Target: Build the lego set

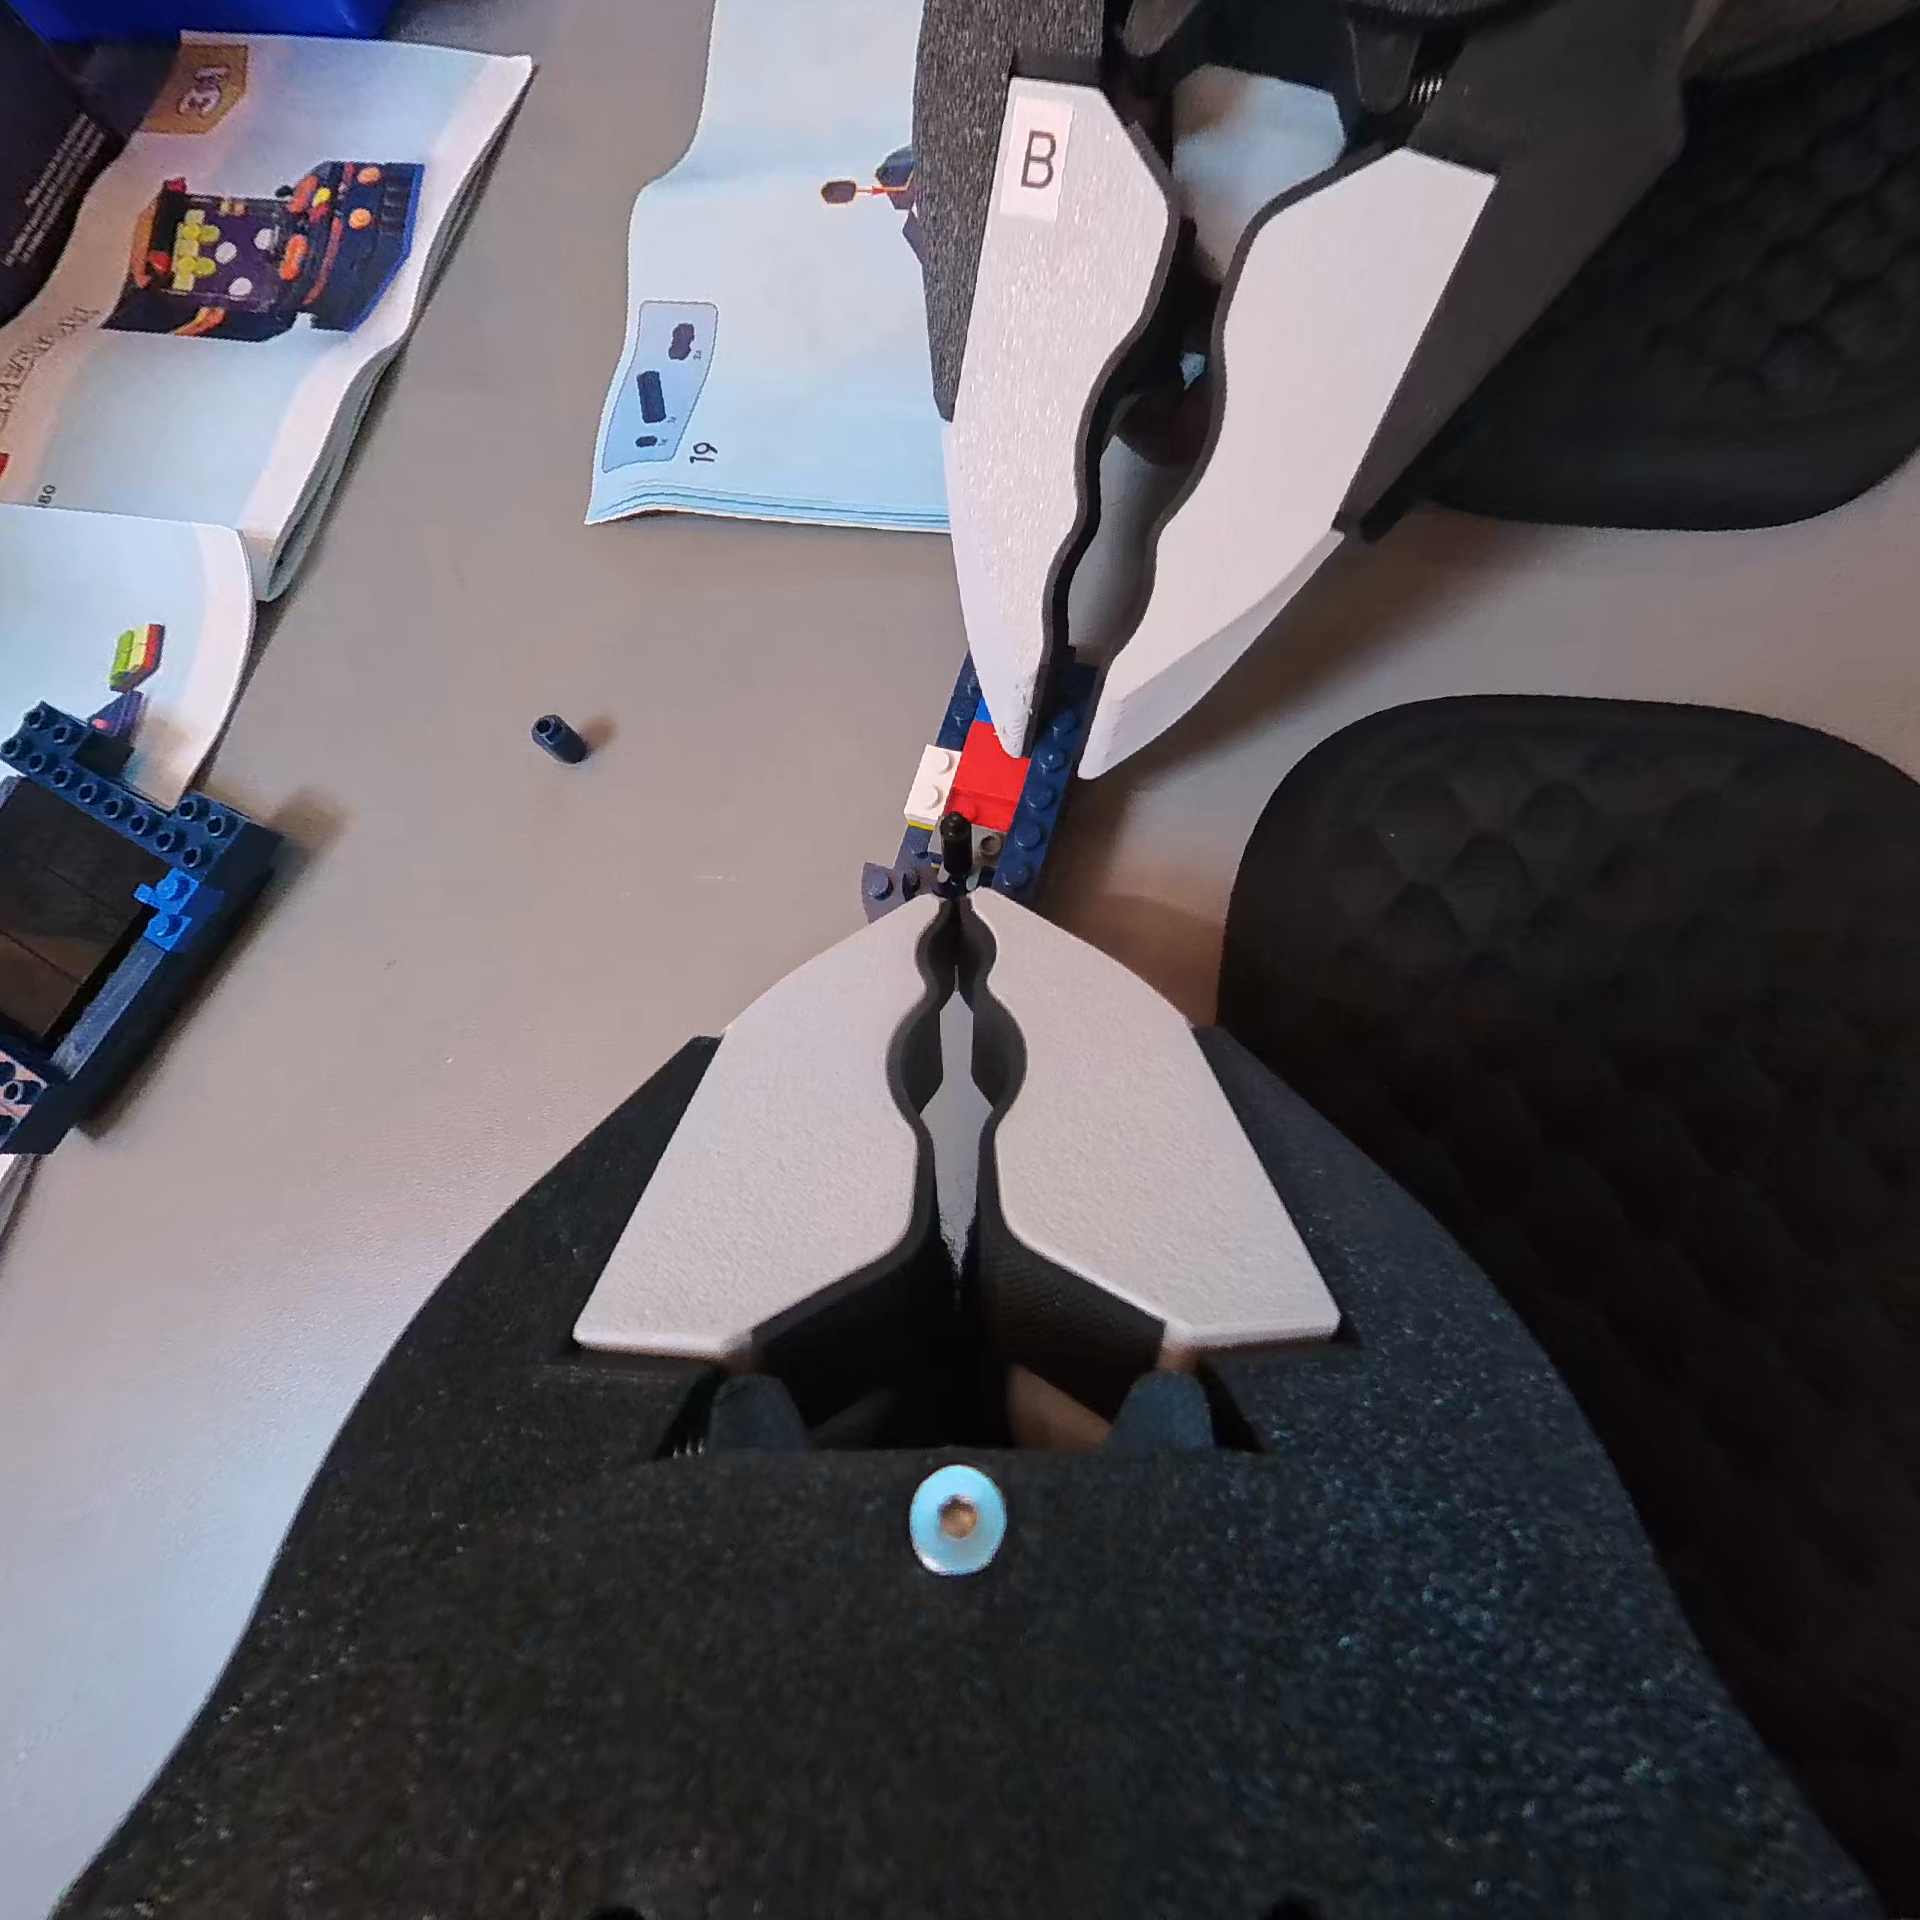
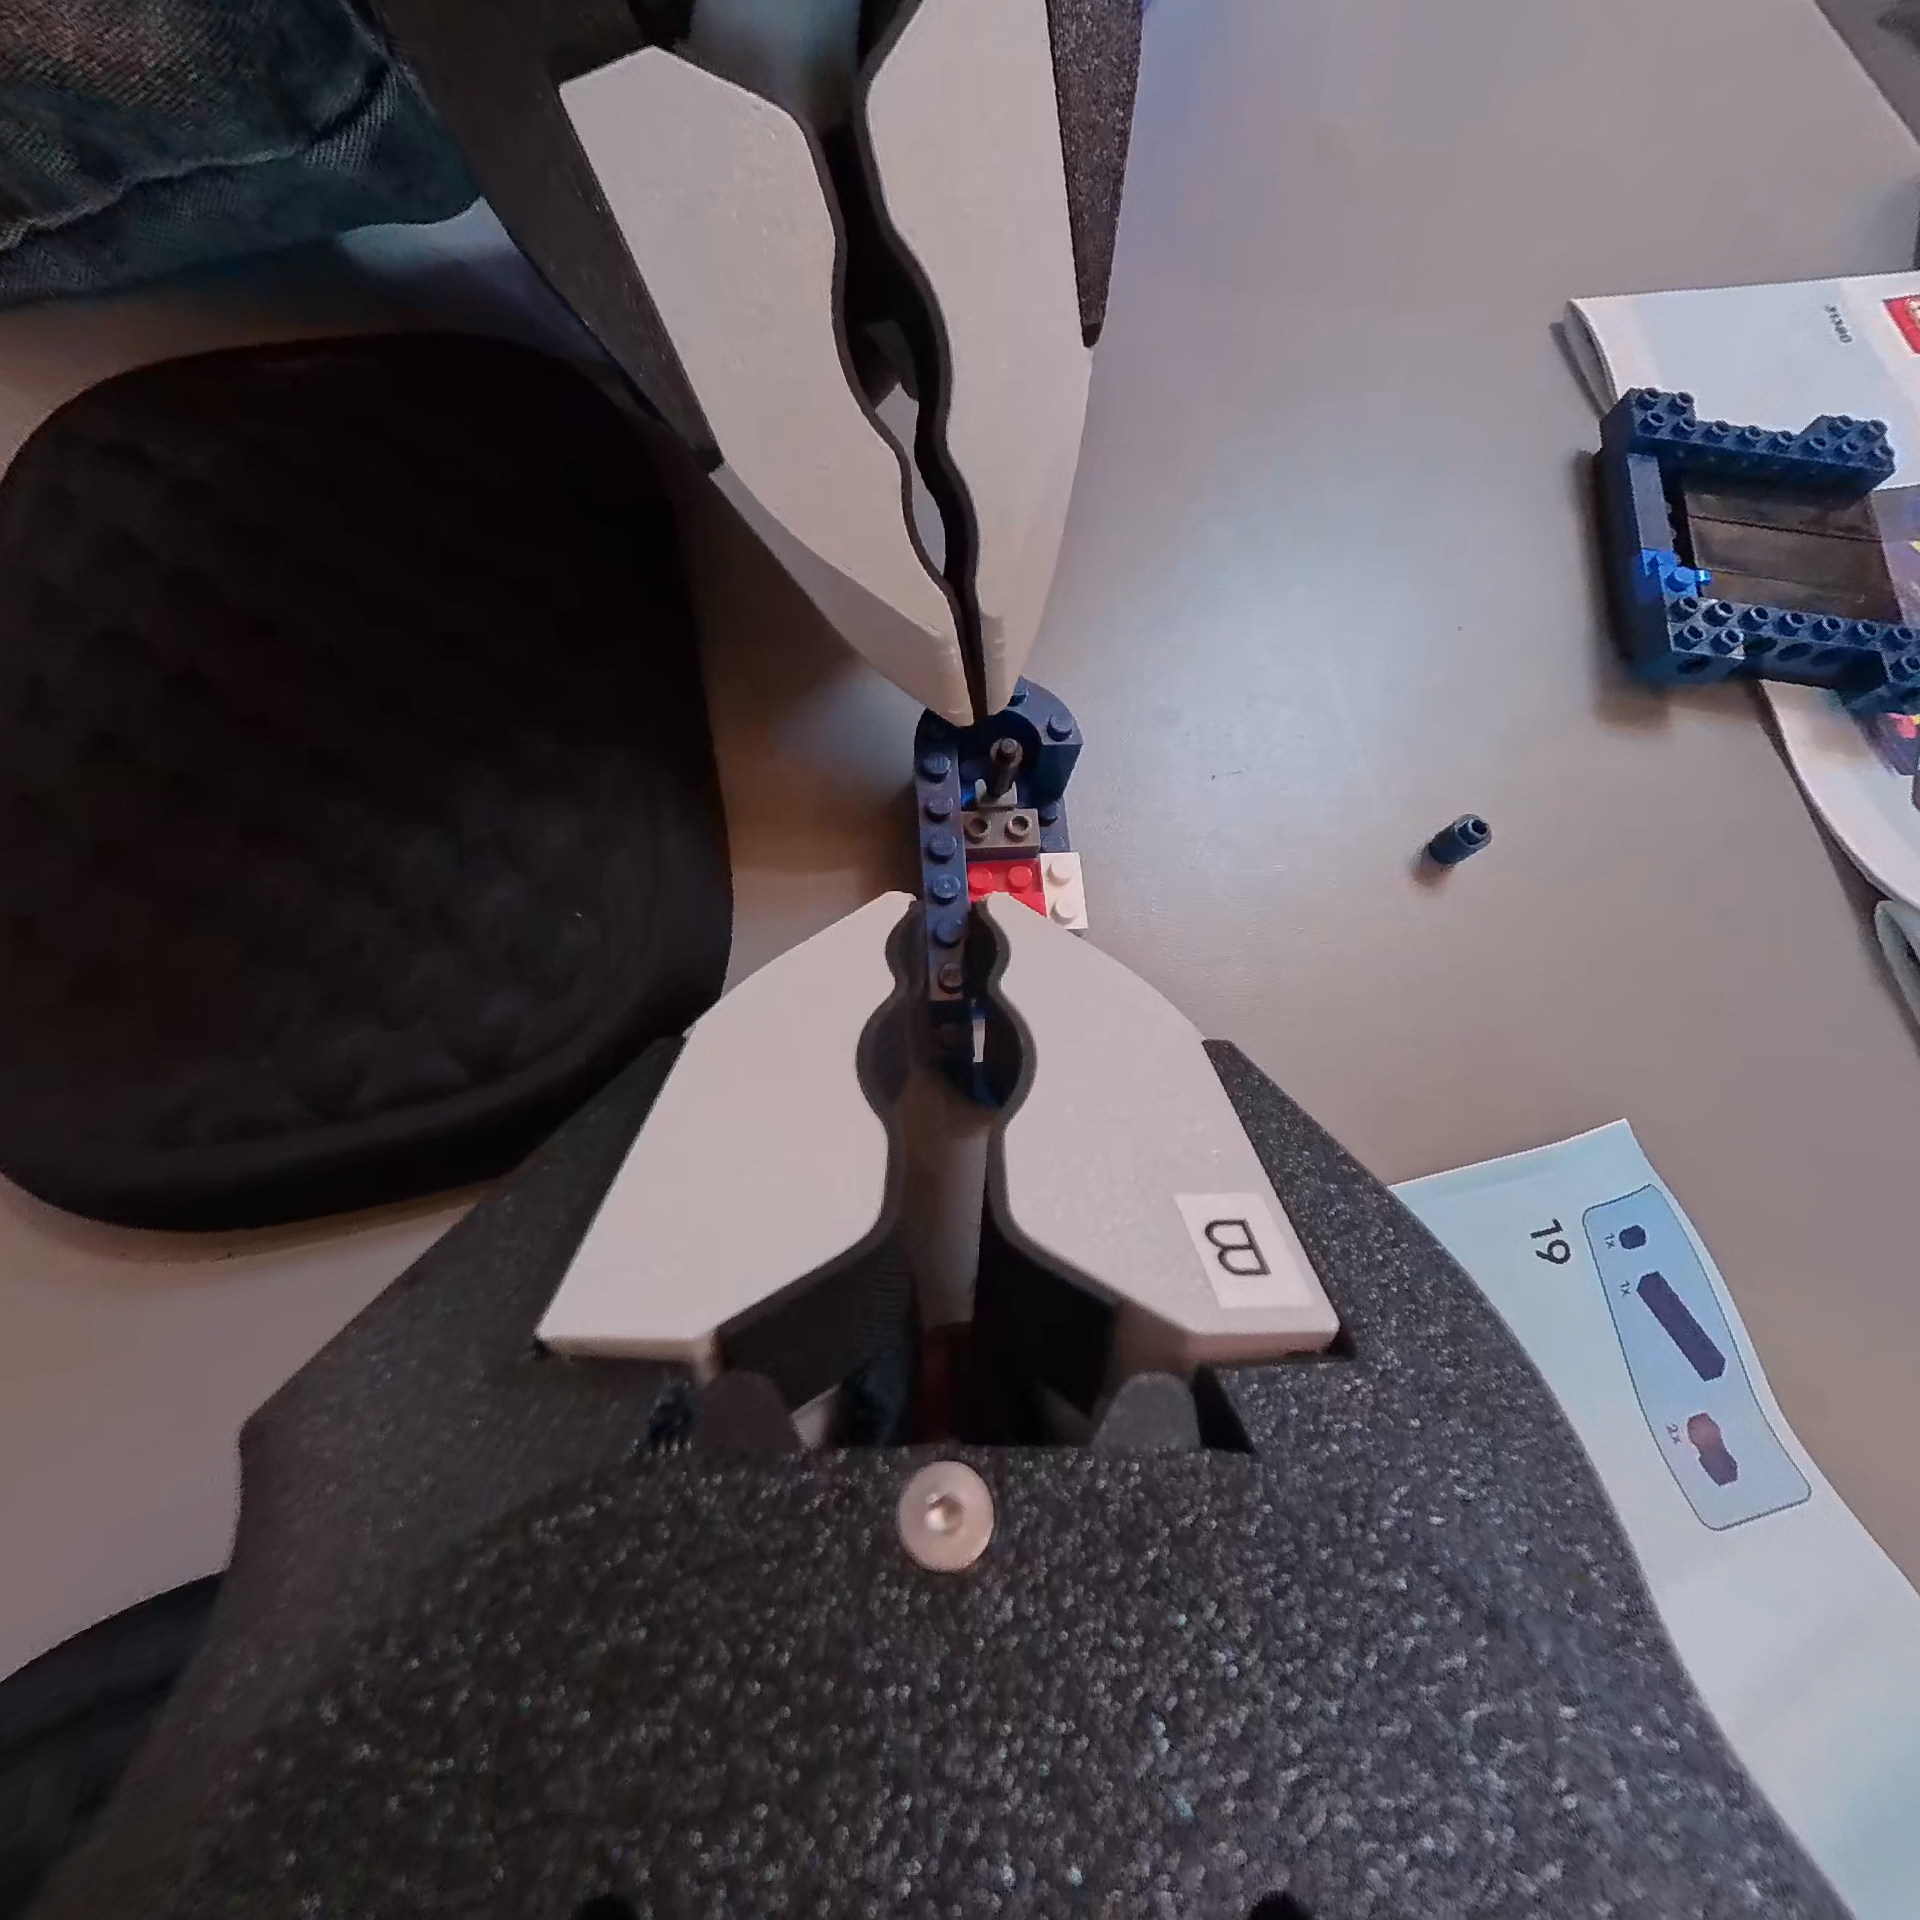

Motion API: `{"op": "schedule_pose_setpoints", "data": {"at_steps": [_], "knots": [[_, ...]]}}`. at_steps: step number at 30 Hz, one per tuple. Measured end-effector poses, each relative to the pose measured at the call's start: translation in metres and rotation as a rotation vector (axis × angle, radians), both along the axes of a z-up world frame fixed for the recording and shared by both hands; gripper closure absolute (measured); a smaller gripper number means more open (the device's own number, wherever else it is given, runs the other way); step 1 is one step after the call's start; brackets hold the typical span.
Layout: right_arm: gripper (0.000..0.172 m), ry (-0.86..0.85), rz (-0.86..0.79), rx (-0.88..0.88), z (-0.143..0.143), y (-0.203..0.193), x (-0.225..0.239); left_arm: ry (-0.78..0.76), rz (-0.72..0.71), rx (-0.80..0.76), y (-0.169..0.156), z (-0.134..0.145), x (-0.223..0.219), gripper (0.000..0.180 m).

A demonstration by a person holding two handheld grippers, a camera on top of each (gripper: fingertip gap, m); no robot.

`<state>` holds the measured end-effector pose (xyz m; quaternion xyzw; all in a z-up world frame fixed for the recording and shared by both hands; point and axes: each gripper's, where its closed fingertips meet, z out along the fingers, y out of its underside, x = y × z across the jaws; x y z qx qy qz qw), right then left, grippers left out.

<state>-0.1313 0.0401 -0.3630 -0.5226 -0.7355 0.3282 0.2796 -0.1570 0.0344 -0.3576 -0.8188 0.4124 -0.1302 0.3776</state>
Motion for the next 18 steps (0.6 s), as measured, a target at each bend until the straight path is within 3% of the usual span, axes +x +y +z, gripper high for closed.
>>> {"op": "schedule_pose_setpoints", "data": {"at_steps": [11,13,16,18], "knots": [[0.163,0.004,-0.026,0.030,0.000,0.000,0.000,0.027,-0.050,0.063,0.001,0.002,0.001,0.180],[0.163,0.003,-0.021,0.027,0.001,-0.001,0.001,-0.005,-0.049,0.070,0.003,0.005,0.000,0.169],[0.130,0.029,0.010,-0.067,0.008,-0.008,0.001,-0.113,-0.011,0.131,0.012,0.020,-0.001,0.144],[0.123,0.077,-0.005,-0.130,0.017,-0.004,-0.001,-0.140,0.035,0.220,0.022,0.029,-0.005,0.129]]}}
